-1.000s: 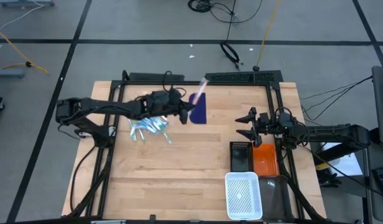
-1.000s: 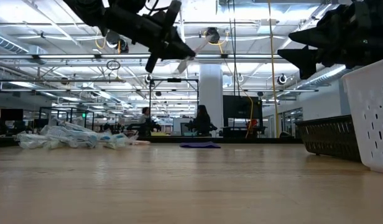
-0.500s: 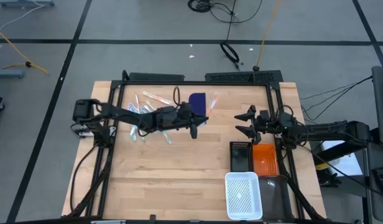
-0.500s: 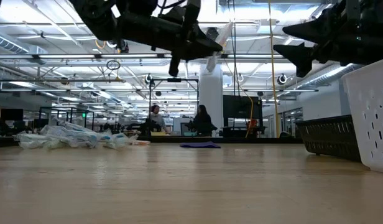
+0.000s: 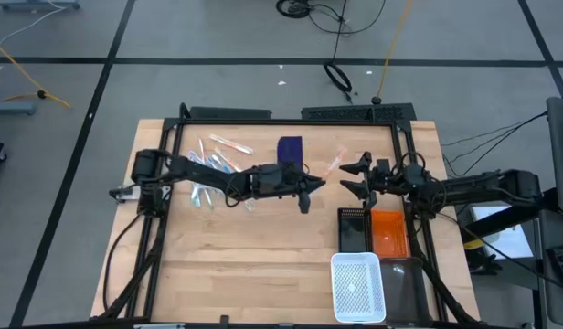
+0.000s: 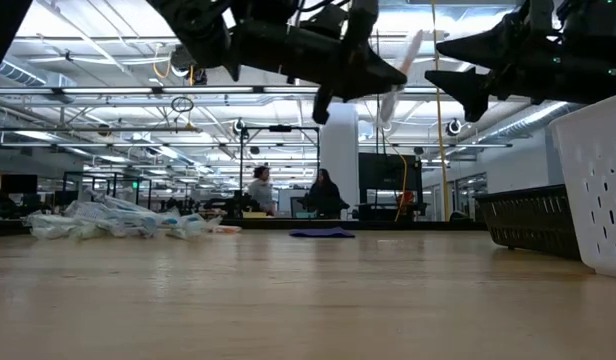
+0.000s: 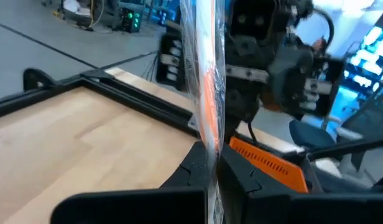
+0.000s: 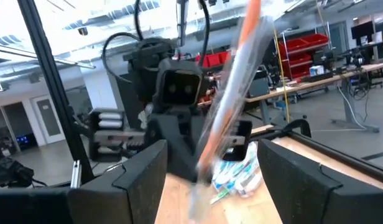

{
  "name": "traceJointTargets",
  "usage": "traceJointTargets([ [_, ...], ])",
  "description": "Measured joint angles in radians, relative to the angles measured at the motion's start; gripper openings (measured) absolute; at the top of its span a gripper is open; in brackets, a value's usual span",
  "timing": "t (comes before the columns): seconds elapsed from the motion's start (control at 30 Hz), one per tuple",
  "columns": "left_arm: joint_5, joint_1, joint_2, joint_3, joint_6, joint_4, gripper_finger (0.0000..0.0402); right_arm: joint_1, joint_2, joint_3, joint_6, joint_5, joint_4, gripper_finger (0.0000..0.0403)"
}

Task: Pick & Place Toothbrushes
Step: Put the orange toothbrush into the white bin

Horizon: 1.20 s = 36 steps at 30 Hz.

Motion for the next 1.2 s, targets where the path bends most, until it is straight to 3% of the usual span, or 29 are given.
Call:
traceJointTargets([
  [0.27, 0.0, -0.011, 0.068, 0.085, 0.005, -0.033, 0.0006, 0.0, 0.032, 0.001, 0.018, 0.0, 0.013, 0.0242],
  [0.63, 0.0, -0.018, 0.074, 0.093, 0.003, -0.023, 0.0005, 0.0, 0.046, 0.001, 0.019, 0.029, 0.047, 0.0236],
  [1.2, -0.015, -0.024, 0.074, 0.093, -0.004, -0.019, 0.0017, 0.0, 0.047, 0.011, 0.017, 0.03, 0.107, 0.0109],
])
